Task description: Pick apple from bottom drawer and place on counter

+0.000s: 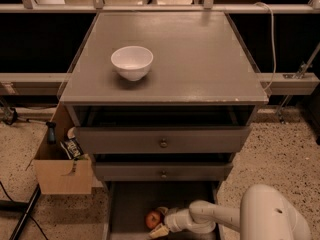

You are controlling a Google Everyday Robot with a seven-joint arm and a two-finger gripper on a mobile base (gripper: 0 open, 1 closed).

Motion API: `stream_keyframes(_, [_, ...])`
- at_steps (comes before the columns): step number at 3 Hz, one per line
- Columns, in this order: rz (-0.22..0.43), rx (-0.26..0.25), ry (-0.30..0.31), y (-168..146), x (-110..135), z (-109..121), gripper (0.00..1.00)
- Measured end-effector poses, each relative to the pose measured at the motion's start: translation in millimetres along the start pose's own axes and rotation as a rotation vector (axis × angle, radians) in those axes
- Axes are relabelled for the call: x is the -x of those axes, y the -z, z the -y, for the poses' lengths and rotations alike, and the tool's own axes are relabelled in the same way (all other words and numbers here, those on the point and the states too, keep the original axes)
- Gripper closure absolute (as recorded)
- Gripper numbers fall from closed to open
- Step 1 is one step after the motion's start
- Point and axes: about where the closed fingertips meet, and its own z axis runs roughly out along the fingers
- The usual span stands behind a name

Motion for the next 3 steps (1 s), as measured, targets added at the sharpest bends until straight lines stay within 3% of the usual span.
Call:
stream_keyframes(2, [0.000, 0.000, 0.000, -0.1, 0.0, -0.1, 0.81])
stream_keyframes(3, [0.000, 0.001, 0.000, -0.2, 0.0, -0.2, 1.00])
